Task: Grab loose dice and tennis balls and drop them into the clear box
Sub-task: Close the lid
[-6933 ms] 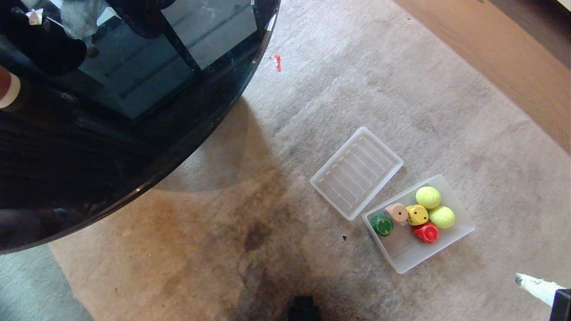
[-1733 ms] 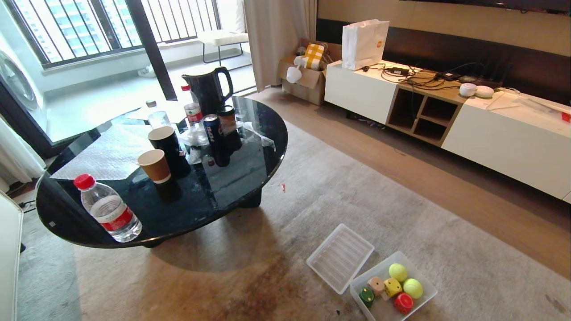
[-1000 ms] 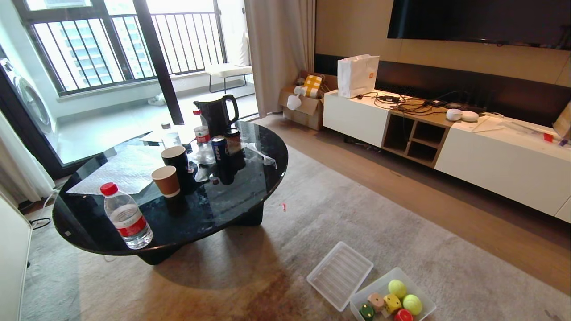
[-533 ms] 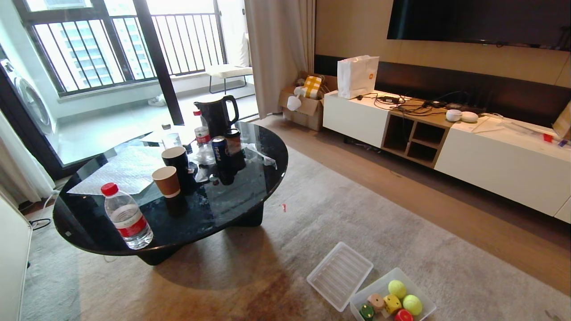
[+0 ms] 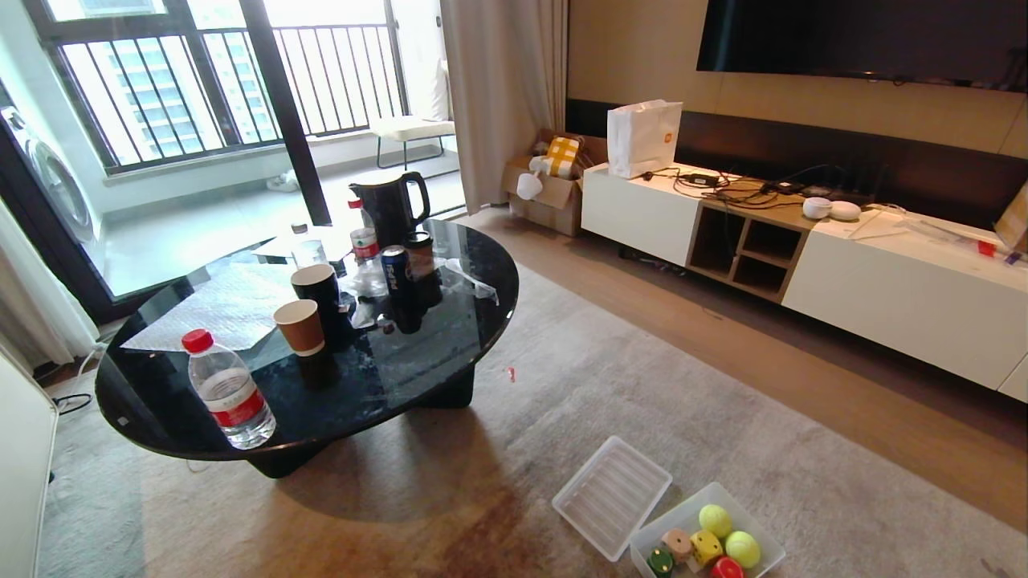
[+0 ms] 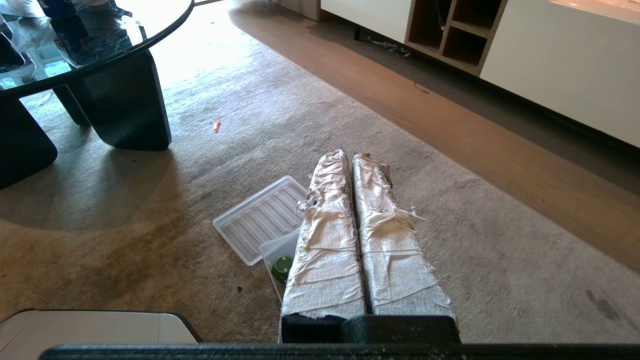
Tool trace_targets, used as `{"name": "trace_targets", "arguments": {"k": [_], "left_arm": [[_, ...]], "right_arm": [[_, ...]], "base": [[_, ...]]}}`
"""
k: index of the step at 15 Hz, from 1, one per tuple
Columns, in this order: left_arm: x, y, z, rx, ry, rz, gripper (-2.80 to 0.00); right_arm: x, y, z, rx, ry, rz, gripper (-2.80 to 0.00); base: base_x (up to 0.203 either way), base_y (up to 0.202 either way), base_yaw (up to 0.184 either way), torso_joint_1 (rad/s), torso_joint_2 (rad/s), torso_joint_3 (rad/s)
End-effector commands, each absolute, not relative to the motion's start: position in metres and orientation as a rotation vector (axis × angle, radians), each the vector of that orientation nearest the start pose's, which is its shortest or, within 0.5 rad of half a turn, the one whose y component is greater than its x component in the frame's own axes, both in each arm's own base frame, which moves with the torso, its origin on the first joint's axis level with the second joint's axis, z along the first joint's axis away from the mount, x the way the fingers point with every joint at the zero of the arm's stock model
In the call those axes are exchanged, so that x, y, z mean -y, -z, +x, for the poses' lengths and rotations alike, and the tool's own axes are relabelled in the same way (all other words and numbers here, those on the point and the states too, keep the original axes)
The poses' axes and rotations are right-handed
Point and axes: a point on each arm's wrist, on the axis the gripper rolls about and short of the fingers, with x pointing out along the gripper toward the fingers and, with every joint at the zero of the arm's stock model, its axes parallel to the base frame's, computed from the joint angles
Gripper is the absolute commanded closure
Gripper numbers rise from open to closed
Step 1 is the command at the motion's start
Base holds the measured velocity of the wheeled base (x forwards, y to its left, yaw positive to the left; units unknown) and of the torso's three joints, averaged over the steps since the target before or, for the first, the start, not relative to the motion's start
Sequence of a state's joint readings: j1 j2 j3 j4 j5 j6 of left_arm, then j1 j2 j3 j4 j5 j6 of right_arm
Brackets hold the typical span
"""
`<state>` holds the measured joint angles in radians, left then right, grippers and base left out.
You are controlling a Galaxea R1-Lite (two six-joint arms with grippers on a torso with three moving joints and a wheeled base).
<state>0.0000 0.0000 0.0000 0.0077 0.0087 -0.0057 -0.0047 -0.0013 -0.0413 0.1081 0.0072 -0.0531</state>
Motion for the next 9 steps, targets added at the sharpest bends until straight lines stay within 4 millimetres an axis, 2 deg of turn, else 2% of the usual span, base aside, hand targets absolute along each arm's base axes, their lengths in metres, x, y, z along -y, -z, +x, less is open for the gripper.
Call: {"name": "trace_targets", "arguments": {"k": [1, 9], "left_arm": [[-0.0002, -0.0747, -0.0228, -0.008, -0.009, -0.006, 0.00], [-0.0002, -0.0747, -0.0228, -0.008, -0.009, -0.006, 0.00]], "right_arm": [[-0.0003, -0.0757, -0.0264, -0.066, -0.005, -0.053, 0.00], [-0.0003, -0.0757, -0.0264, -0.066, -0.005, -0.053, 0.00]], "base": [[0.000, 0.000, 0.000, 0.000, 0.00, 0.000], [0.000, 0.000, 0.000, 0.000, 0.00, -0.009]]}}
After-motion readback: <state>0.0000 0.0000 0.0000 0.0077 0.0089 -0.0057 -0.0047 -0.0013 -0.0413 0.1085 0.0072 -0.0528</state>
